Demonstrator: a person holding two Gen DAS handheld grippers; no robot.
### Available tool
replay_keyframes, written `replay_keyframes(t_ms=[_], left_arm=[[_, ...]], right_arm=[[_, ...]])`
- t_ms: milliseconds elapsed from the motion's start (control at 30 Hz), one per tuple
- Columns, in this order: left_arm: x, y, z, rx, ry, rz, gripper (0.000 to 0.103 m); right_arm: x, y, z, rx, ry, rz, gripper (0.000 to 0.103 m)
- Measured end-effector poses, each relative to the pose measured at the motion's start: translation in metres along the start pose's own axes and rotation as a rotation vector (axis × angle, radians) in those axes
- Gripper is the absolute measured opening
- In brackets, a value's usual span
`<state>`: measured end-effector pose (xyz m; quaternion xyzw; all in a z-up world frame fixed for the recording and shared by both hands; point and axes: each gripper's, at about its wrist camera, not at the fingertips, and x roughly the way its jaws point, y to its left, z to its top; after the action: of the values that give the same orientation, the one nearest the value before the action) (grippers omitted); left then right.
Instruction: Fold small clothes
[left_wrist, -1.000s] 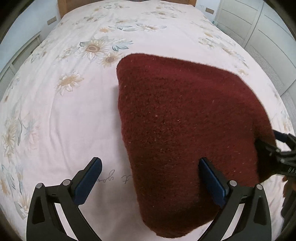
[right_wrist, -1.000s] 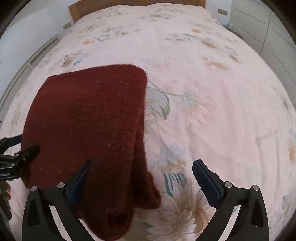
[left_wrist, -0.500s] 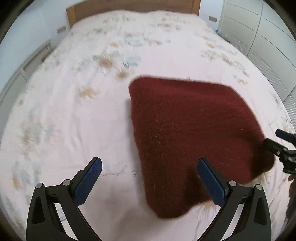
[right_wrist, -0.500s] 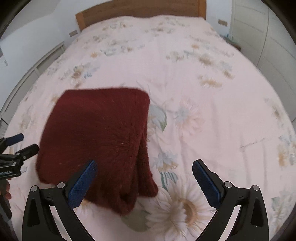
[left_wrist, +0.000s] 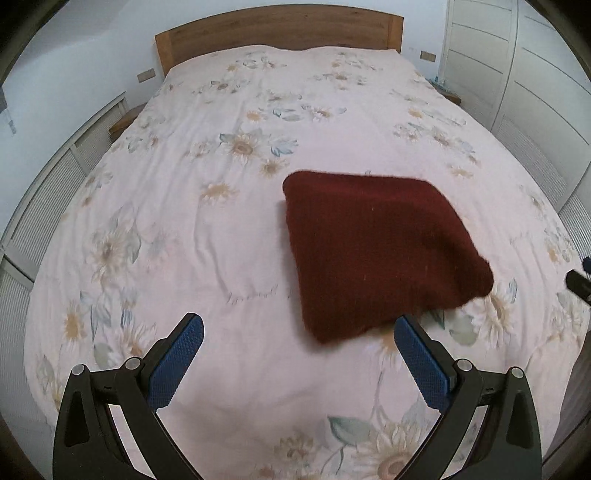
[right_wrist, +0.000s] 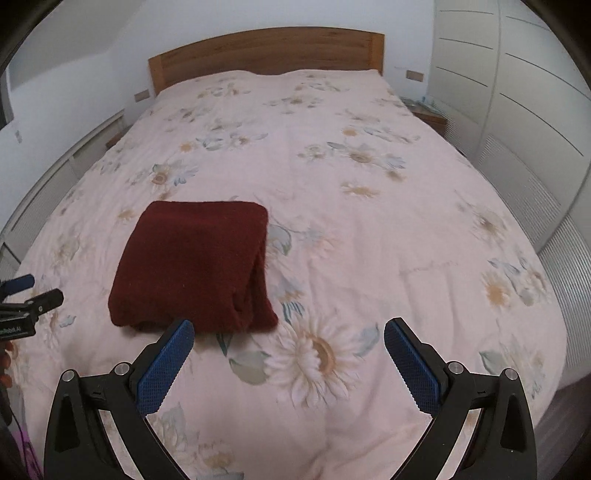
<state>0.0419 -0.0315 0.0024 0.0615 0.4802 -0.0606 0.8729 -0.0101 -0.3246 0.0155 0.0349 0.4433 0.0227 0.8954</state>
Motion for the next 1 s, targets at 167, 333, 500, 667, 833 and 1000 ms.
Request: replay_keyframes(t_ms=[167, 333, 500, 667, 833, 1000], left_arm=[[0.001, -0.006, -0.007, -0.008, 0.004, 0.02, 0.102], [0.003, -0.008, -0.008, -0.021, 0.01, 0.019, 0.102], [0.003, -0.006, -0.01, -0.054, 0.011, 0.023, 0.102], [0.0, -0.004, -0.012, -0.057, 0.012, 0.038, 0.102], [-0.003, -0.004, -0.014, -0.053, 0.013, 0.044, 0.102], [-0.003, -0.006, -0.017, -0.061, 0.025, 0.039, 0.102]], right_arm=[[-0.009, -0.001, -0.009, 0.001, 0.004, -0.013, 0.103], [-0.016, 0.0, -0.011, 0.0, -0.007, -0.016, 0.103], [-0.017, 0.001, -0.013, -0.003, 0.001, -0.014, 0.103], [-0.018, 0.001, -0.012, -0.011, 0.005, -0.02, 0.103], [-0.019, 0.003, -0.013, -0.019, 0.008, -0.021, 0.103], [-0.019, 0.004, -0.014, -0.022, 0.012, -0.024, 0.103]])
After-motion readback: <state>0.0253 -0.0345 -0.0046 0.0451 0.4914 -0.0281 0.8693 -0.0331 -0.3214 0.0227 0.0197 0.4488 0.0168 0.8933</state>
